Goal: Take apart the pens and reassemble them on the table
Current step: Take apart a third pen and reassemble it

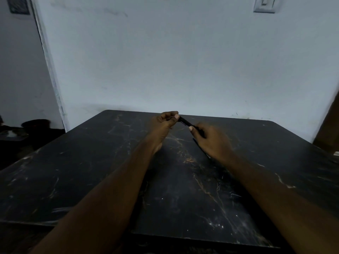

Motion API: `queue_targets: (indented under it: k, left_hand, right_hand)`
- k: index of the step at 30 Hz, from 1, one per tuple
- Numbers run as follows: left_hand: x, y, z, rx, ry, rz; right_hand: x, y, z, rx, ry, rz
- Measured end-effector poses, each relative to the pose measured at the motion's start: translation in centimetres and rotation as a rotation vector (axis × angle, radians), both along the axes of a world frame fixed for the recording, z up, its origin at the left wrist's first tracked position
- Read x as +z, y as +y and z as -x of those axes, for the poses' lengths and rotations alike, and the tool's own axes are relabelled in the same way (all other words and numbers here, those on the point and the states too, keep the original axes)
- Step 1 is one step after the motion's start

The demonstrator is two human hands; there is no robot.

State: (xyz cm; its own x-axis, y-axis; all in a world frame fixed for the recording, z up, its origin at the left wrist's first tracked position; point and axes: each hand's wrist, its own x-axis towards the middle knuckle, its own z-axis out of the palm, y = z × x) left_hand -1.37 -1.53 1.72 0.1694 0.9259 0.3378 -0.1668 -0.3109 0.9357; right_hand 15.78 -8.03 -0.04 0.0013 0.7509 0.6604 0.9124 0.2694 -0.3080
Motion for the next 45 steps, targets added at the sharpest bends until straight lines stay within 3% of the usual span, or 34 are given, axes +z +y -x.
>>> queue_targets:
  k: [3,8,18,21,26,30,32,39,45]
  left_hand:
    - [0.2,0.9,1.0,0.103,-0.011,0.089]
    - [-0.3,2.2,2.3,0.156,0.159,0.114]
    - [-2.2,3.2,3.2,0.233,0.853,-0.059]
    - [-2.4,3.3,3.2,0.257,0.952,-0.105]
    - [-2.3,3.3,2.7,0.253,0.864,-0.069]
    - [-1.0,1.7,1.5,0.068,0.421,0.002]
    - [-0.3,0.8,1.0,-0.044,0.287,0.006]
    - [0.2,-0.4,-0.5,-0.125,0.149,-0.108]
    - [0.0,-1.0,-1.0,-0.243,0.088,-0.058]
  right_hand:
    - [-0.1,-0.1,-0.5,-0.070,-0.024,0.018]
    - [0.0,0.0,-1.2,-0.064,0.031,0.001]
    - [0.1,0.0,-1.2,-0.029,0.169,0.064]
    - [0.2,0.0,-1.2,-0.002,0.169,0.066]
    - [0.3,0.1,-1.3,0.050,0.147,0.029]
    - [0.2,0.3,-1.2,0.087,0.170,0.037]
    - [0.2,0.5,-0.9,0.107,0.208,0.074]
    - [0.9,0.0,0.1,0.176,0.336,0.142]
    - [0.9,-0.2,0.6,0.242,0.478,0.153]
